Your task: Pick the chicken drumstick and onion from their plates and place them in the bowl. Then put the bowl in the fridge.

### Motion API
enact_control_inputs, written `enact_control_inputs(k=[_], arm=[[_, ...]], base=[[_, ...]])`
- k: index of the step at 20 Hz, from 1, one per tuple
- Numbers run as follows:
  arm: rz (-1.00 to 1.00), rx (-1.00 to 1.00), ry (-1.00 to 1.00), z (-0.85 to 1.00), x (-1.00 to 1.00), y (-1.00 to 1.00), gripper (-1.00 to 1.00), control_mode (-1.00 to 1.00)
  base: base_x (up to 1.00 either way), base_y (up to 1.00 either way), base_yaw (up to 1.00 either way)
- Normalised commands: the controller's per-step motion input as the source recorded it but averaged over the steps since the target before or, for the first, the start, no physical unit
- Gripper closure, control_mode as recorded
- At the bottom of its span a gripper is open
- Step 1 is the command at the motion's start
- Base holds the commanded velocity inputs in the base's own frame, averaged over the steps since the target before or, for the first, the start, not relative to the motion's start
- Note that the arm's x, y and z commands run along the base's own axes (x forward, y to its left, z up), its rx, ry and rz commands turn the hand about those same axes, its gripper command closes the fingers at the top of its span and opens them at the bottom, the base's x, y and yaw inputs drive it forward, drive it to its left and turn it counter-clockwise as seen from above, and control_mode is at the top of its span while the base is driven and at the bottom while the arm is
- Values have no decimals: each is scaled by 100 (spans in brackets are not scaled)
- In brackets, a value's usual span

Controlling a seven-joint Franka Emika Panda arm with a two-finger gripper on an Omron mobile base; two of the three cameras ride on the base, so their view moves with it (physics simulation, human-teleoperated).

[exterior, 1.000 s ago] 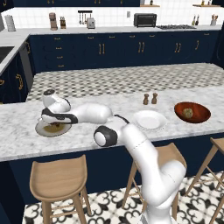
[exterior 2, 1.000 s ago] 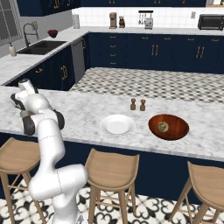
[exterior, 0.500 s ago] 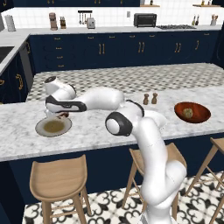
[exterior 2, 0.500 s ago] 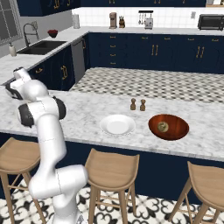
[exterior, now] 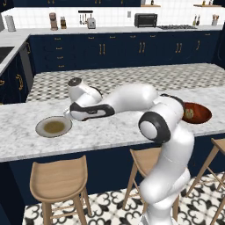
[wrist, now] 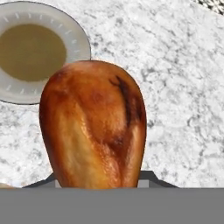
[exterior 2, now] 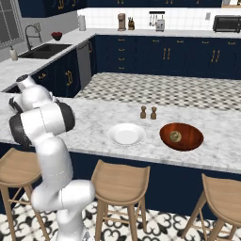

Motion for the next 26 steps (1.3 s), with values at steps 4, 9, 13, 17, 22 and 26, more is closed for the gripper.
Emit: enact_control_inputs(k=[4, 9, 13, 17, 22, 26], arm=[[-2, 16, 5, 52, -19, -100, 100, -100], [-7, 5, 12, 58, -7, -100, 100, -100], [-13, 0, 4, 27, -31, -100, 100, -100], [-20, 0, 0, 11, -41, -100, 100, -100], [-24, 0, 2, 1, -10, -100, 100, -100], [-27, 0, 2, 0, 0, -100, 100, -100]], base=[[0, 0, 0], [0, 0, 0], [0, 0, 0], [0, 0, 0], [0, 0, 0], [0, 0, 0]])
